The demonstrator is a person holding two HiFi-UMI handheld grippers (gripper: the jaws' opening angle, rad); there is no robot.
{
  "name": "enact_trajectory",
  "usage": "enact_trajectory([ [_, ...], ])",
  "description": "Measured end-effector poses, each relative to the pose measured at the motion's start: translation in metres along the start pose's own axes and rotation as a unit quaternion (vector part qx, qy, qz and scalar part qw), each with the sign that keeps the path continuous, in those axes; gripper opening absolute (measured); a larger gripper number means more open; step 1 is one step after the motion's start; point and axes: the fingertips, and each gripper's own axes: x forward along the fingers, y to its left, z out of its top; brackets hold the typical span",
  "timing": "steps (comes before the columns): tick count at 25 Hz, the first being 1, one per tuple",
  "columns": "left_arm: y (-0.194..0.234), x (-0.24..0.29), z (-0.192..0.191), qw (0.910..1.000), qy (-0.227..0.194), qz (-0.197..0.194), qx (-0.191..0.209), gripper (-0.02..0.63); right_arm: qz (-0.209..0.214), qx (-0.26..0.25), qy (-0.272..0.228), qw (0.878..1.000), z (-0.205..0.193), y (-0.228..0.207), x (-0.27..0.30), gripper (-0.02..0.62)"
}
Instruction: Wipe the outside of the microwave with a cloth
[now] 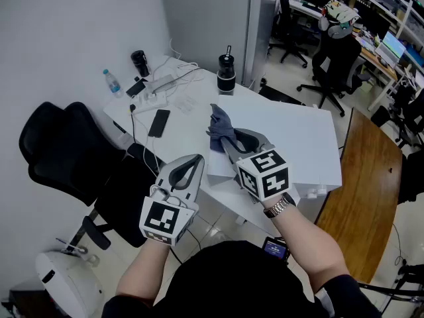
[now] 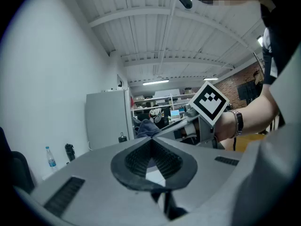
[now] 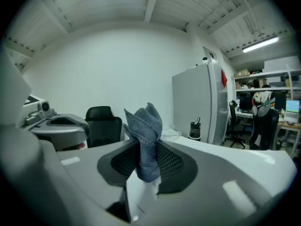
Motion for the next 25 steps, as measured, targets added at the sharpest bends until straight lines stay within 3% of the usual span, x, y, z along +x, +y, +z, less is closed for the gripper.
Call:
enact_trajectory([
  [8, 0.038, 0.026, -0.011, 0.9997, -0.017, -0.016, 0.011, 0.000, -0.006, -0.011, 0.079, 0.997, -0.023, -0.009, 0.053, 0.104],
  [14, 0.048, 0.035, -0.023, 0.9993, 0.001, -0.028, -0.024, 0.000, -0.027, -0.042, 0.127, 0.991, -0.035, -0.020, 0.065, 0.101],
  [25, 0.045, 0.047, -0.019, 0.9984, -0.019, -0.051, -0.013, 0.000, -0.059, -0.056, 0.141, 0.987, -0.043, -0.043, 0.049, 0.100],
])
